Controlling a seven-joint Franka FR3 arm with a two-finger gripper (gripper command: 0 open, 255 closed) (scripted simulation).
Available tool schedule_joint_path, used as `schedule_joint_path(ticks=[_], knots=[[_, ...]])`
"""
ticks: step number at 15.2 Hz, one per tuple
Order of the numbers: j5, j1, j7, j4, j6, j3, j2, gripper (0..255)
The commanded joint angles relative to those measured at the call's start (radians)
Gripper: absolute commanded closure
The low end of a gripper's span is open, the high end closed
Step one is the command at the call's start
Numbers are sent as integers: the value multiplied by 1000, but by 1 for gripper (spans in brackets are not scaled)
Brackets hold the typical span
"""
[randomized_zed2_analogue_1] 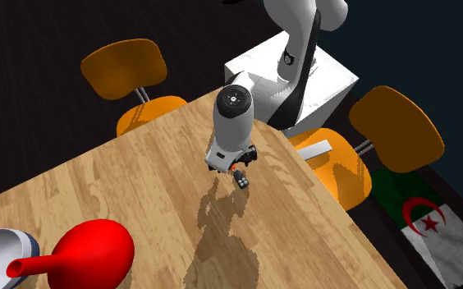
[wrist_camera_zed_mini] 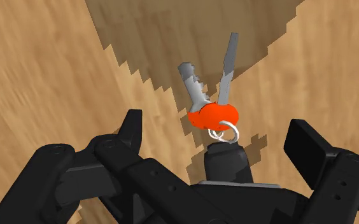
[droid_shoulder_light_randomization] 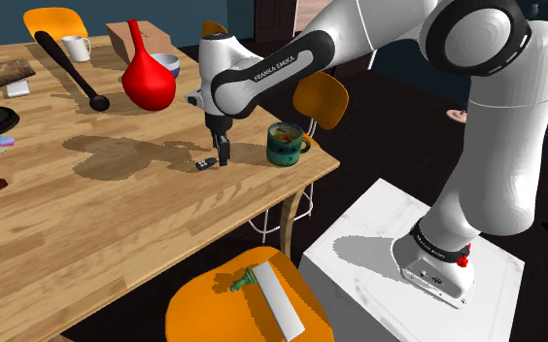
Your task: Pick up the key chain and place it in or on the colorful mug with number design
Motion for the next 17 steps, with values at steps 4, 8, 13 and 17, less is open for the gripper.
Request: schedule_joint_path(ticks=[4,8,13,17], knots=[[0,0,0,1,0,0,0,255],[0,0,0,2,-1,0,0,255],[4,-1,-2,14,-33,2,-19,255],[8,-3,-4,36,-78,4,-42,255]])
